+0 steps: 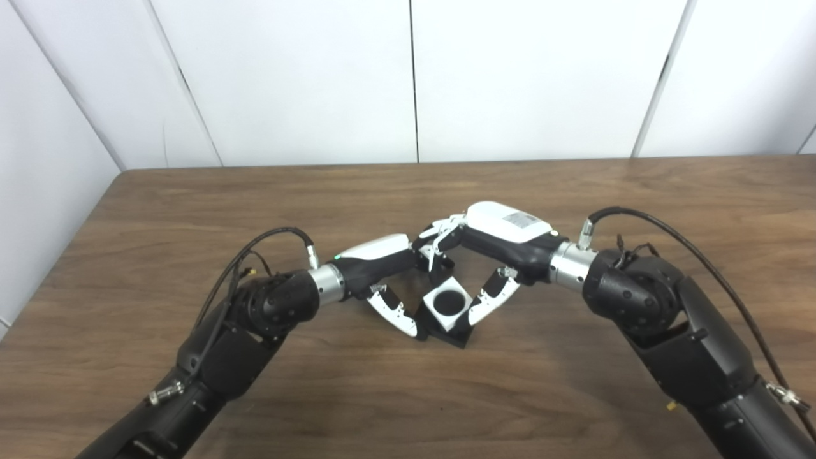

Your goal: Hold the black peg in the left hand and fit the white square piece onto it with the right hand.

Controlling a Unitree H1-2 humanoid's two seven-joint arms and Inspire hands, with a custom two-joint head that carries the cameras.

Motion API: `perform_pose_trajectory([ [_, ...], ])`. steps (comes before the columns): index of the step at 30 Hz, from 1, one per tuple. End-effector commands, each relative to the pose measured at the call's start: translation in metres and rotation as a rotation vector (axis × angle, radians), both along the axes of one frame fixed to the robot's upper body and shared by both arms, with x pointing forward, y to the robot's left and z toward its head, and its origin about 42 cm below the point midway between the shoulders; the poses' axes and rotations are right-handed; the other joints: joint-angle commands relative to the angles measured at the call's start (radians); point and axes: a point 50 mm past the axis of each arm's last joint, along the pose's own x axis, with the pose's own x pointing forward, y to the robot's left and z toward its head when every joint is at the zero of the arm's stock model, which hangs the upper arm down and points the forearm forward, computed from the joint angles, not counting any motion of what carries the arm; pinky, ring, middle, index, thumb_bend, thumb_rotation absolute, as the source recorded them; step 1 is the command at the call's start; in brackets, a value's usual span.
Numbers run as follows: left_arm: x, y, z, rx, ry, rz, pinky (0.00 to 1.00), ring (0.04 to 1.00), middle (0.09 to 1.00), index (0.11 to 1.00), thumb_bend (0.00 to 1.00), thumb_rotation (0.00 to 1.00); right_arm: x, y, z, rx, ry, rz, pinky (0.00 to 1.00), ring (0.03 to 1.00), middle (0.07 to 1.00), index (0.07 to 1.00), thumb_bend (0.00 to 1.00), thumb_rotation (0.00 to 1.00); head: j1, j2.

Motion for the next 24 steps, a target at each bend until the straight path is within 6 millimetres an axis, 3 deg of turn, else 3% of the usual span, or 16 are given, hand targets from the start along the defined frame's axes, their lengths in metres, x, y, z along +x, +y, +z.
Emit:
perform_pose_trajectory([
  [1, -0.026, -0.004, -0.047, 0.097, 0.201, -0.046, 0.99, 0.986, 0.917, 0.489, 0.52, 0.08, 0.009, 0.0, 0.02, 0.019, -0.062, -0.003, 0.9, 0.895, 0.828, 0.481, 0.52, 0.14, 0.0, 0.001],
  [5, -0.025, -0.003, -0.045, 0.096, 0.202, -0.042, 0.99, 0.994, 0.919, 0.489, 0.52, 0.08, 0.008, -0.003, 0.017, -0.03, -0.047, -0.025, 0.9, 0.907, 0.861, 0.493, 0.52, 0.15, 0.001, 0.003],
  [7, -0.025, -0.003, -0.044, 0.094, 0.203, -0.04, 1.0, 0.992, 0.919, 0.489, 0.52, 0.08, 0.008, -0.005, 0.016, -0.055, -0.03, -0.043, 0.89, 0.926, 0.93, 0.76, 0.82, 0.29, 0.0, 0.002],
  [9, -0.024, -0.003, -0.043, 0.099, 0.202, -0.041, 1.0, 0.991, 0.921, 0.489, 0.52, 0.08, 0.008, -0.007, 0.015, -0.067, -0.027, -0.053, 0.87, 0.942, 0.991, 0.961, 0.98, 0.37, -0.001, 0.003],
  [24, -0.024, -0.004, -0.044, 0.091, 0.201, -0.043, 1.0, 0.994, 0.918, 0.489, 0.52, 0.08, 0.01, -0.015, 0.019, -0.095, -0.021, -0.064, 0.91, 0.956, 1.0, 1.0, 1.0, 0.4, 0.002, 0.005],
])
